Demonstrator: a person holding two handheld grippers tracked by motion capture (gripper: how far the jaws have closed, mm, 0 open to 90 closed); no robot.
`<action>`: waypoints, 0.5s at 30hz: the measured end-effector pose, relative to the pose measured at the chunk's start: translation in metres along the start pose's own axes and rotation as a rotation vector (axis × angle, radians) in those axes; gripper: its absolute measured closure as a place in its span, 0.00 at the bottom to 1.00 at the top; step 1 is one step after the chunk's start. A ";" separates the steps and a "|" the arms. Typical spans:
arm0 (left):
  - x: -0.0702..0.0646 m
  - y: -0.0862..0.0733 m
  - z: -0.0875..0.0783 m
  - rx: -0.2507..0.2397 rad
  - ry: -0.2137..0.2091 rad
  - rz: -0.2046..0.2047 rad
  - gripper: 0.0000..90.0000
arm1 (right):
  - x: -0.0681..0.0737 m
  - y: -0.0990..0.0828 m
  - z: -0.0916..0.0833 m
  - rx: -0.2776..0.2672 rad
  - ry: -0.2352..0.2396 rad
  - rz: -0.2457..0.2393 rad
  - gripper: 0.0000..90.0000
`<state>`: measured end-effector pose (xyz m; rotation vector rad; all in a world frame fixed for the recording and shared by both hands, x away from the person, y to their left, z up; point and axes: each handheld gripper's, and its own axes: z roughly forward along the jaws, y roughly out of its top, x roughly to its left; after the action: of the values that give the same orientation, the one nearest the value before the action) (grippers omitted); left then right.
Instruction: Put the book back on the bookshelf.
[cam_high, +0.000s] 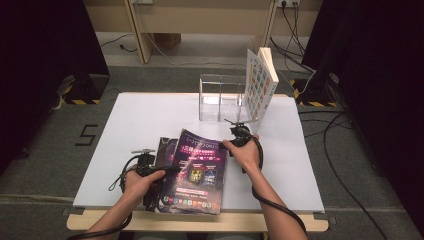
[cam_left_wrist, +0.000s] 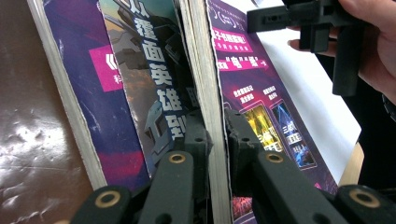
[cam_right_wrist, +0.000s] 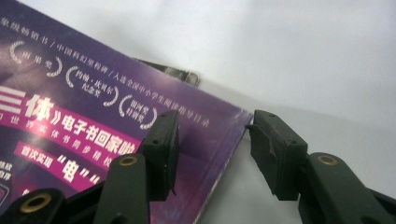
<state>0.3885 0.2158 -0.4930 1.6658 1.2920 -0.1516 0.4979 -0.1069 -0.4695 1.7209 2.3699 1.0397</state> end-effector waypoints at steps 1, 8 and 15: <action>0.000 0.000 0.000 0.000 0.001 0.002 0.89 | -0.001 0.001 0.001 0.000 0.001 -0.003 0.57; 0.001 -0.001 0.001 -0.001 0.010 0.001 0.87 | -0.005 0.006 0.007 -0.002 0.043 0.028 0.56; 0.001 -0.003 0.002 -0.002 0.026 0.002 0.87 | 0.001 0.006 -0.005 -0.053 0.010 -0.005 0.66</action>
<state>0.3873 0.2149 -0.4967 1.6719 1.3095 -0.1273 0.5006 -0.1070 -0.4618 1.6957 2.3289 1.1019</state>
